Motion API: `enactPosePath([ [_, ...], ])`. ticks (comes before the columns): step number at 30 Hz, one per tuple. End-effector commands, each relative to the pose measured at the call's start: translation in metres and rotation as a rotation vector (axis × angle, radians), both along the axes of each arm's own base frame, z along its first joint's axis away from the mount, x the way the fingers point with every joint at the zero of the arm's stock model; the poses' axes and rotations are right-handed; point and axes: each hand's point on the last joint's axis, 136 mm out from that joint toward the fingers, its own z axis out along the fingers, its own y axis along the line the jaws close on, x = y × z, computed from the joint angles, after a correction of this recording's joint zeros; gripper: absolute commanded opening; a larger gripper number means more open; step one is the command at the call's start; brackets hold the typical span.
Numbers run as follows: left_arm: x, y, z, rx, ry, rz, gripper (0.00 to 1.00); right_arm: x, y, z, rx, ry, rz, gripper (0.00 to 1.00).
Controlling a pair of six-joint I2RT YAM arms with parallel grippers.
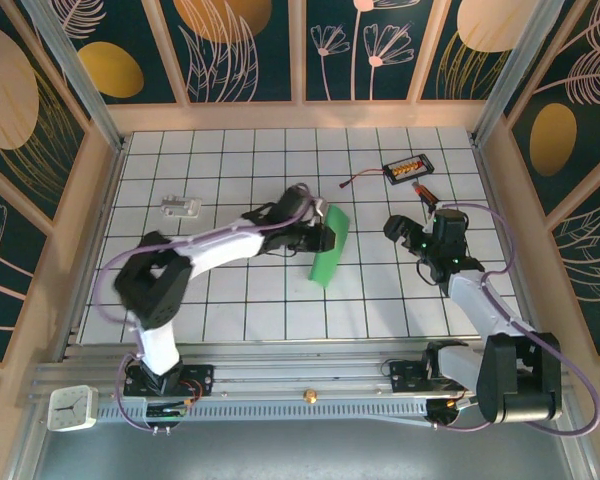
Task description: Fold a paper plane with a square sheet of paper (pick it up from the middle)
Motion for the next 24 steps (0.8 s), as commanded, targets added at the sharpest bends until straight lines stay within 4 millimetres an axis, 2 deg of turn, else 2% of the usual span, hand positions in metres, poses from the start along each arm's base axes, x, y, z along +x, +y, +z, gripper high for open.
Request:
enactPosePath([
  [1,0.004,-0.006,0.087,-0.495,0.017,0.010,0.27,0.005,0.013,0.042,0.020,-0.106,0.082,0.98],
  [2,0.003,-0.001,0.084,-0.521,0.035,0.020,0.27,0.005,0.020,0.047,0.039,-0.124,0.121,0.98],
  [5,-0.002,0.006,0.057,-0.502,0.086,0.026,0.27,-0.003,0.058,0.058,0.121,-0.161,0.289,0.95],
  [12,-0.010,0.027,-0.021,-0.415,0.206,0.072,0.27,-0.025,0.127,0.037,0.177,-0.084,0.542,0.85],
  [15,-0.013,0.033,-0.045,-0.348,0.221,0.081,0.27,-0.034,0.146,0.023,0.225,-0.041,0.588,0.77],
  [20,-0.016,0.046,-0.078,-0.241,0.243,0.106,0.26,-0.035,0.168,0.002,0.242,0.013,0.617,0.65],
  [24,-0.015,0.054,-0.092,-0.185,0.242,0.126,0.27,-0.033,0.181,-0.014,0.224,0.040,0.626,0.60],
])
